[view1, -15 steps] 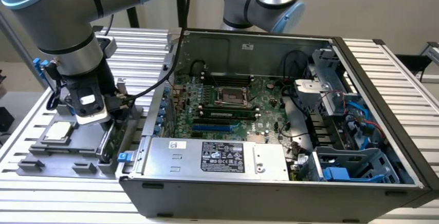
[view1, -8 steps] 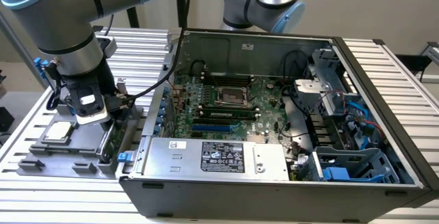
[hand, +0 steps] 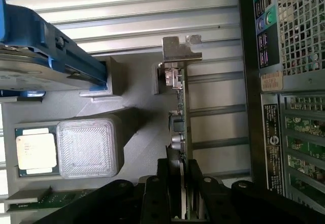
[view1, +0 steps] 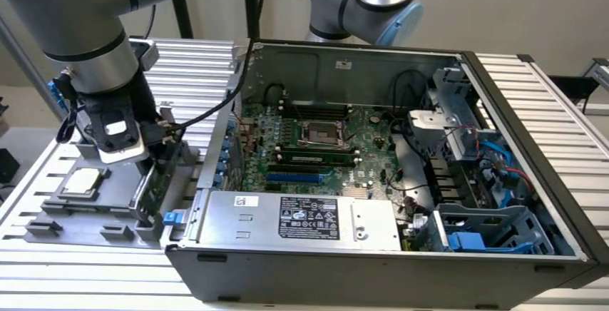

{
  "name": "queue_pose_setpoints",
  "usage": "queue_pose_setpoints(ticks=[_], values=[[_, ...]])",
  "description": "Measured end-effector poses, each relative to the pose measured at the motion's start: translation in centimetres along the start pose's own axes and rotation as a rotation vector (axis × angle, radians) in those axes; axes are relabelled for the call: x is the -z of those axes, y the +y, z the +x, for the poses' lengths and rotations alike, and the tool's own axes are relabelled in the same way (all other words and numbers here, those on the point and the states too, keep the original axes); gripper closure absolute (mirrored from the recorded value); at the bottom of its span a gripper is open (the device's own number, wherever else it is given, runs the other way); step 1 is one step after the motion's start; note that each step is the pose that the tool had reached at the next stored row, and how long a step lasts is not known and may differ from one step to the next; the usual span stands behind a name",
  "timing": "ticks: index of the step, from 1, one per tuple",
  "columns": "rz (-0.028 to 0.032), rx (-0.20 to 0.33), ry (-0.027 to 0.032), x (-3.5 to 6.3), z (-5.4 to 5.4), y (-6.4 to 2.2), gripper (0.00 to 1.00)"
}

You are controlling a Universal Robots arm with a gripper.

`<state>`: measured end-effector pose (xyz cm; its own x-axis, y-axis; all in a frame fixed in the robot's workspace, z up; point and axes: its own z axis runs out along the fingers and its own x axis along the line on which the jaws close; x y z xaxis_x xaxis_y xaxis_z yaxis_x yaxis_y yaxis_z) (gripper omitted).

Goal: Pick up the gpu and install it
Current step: 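Pick up the gpu and move the gpu toward the slot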

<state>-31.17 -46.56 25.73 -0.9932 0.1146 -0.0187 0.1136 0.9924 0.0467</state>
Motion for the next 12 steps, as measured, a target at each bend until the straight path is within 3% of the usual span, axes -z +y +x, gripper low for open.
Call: queue_pose_setpoints(ticks=[12], values=[[-0.0002,0.002,0.0001,5.42,-0.1,0.25,0.73]])
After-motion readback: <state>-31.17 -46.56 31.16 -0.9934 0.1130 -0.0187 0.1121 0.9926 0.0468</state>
